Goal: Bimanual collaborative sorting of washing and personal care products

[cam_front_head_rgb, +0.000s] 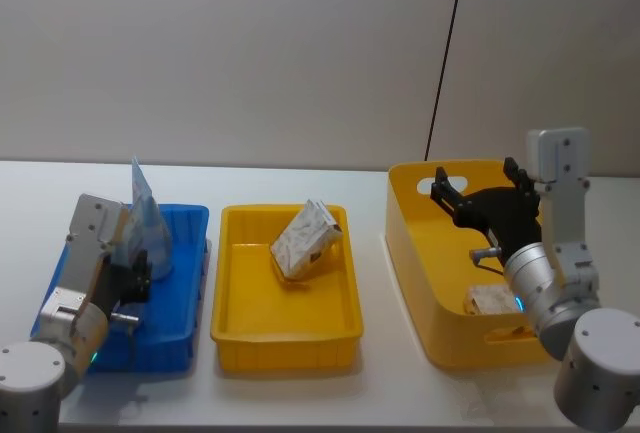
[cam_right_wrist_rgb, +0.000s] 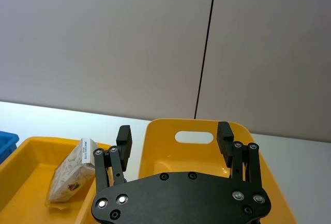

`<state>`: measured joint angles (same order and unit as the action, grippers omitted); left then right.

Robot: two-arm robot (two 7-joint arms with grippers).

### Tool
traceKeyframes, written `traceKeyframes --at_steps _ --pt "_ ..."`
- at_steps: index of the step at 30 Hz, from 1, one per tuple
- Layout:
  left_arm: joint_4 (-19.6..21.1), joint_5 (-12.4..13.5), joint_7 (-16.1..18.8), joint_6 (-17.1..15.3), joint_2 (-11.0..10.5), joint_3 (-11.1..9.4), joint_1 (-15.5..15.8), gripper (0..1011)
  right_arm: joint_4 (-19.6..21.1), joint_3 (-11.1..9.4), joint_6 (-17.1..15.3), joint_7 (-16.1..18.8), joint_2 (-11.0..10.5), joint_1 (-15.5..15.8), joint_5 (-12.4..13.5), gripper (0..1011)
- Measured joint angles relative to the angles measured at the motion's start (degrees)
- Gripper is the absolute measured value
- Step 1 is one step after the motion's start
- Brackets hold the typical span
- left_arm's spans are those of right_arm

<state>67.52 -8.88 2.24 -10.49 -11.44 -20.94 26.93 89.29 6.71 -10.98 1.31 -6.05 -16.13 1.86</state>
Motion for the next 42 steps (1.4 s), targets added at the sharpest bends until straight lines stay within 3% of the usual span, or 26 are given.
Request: traceKeyframes --at_steps 4,14,26,36,42 --pt "0.9 0.1 -0.3 0.4 -0.3 0.1 -0.3 302 0.0 0.0 0.0 0.0 0.0 0.0 0.0 1004" --pt "7.6 0.3 -2.1 1.4 -2.3 0.9 -2.6 272 0.0 0.0 0.0 0.0 0.0 0.0 0.0 1004" --pt "16.3 -1.5 -6.7 2.3 -4.7 2.1 -5.3 272 0.0 0.0 0.0 0.0 0.0 0.0 0.0 1004" --pt "19.0 -3.1 -11.6 3.6 -5.1 1.5 -4.9 271 0.0 0.0 0.0 0.0 0.0 0.0 0.0 1004" --pt "19.2 -4.0 -15.4 4.7 -4.3 0.1 -3.5 272 0.0 0.0 0.0 0.0 0.0 0.0 0.0 1004"
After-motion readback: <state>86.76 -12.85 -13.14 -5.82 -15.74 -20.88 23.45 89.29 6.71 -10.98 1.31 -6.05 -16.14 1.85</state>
